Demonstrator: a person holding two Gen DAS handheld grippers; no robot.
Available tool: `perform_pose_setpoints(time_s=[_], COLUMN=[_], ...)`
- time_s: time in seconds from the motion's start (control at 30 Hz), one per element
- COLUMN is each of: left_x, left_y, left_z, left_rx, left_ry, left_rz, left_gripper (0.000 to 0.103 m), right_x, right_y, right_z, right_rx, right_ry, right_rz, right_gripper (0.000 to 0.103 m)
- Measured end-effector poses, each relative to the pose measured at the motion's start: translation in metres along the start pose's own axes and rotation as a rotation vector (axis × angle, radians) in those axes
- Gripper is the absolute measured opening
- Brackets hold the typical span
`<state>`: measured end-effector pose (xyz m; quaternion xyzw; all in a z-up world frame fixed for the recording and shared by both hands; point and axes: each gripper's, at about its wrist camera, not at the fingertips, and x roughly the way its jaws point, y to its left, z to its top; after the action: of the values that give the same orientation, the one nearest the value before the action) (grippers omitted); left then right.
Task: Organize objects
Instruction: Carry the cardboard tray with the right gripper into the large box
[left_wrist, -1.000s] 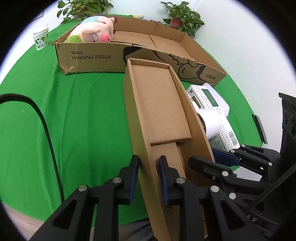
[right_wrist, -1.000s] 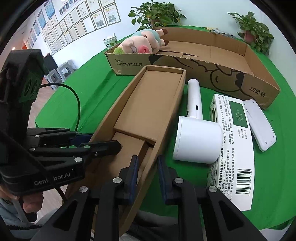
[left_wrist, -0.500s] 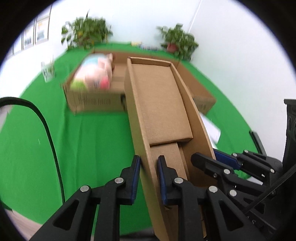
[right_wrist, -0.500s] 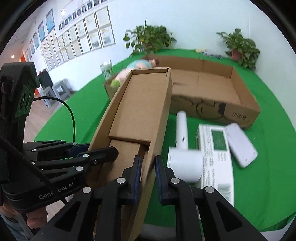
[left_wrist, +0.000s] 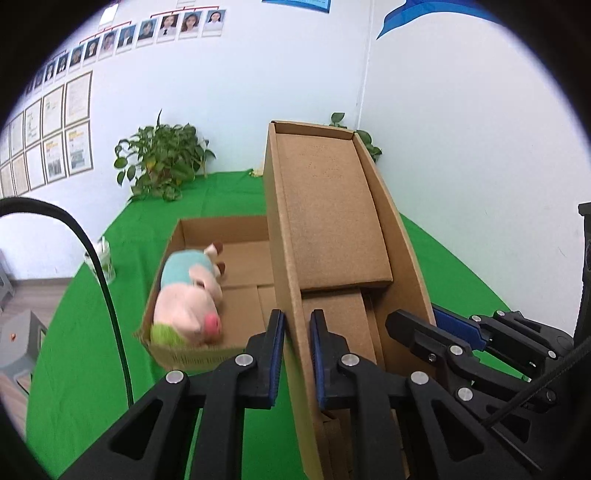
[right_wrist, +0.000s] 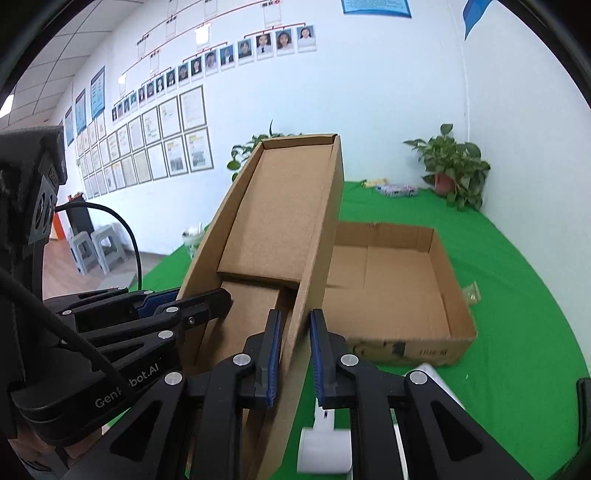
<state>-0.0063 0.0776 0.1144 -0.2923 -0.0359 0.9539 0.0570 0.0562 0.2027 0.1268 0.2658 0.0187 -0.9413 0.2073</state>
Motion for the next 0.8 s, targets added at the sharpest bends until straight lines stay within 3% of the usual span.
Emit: perform_pose_setpoints(time_s=[0.53, 0.8], left_x=[0.044, 0.088], left_y=[0.027, 0.045], left_z=[0.082, 0.106], left_rx=[0.035, 0.041], left_ry=[-0.053, 0.016], left_rz=[0.036, 0.071], left_gripper=[0.013, 0.012], right_x=[0.064, 0.129], right_y=[-0.019, -0.034], right_z=[0.106, 0.145], right_rx=[0.001, 0.027], right_ry=[-0.031, 0.021], right_rz=[0.015, 0.055], right_gripper=[0.013, 0.014])
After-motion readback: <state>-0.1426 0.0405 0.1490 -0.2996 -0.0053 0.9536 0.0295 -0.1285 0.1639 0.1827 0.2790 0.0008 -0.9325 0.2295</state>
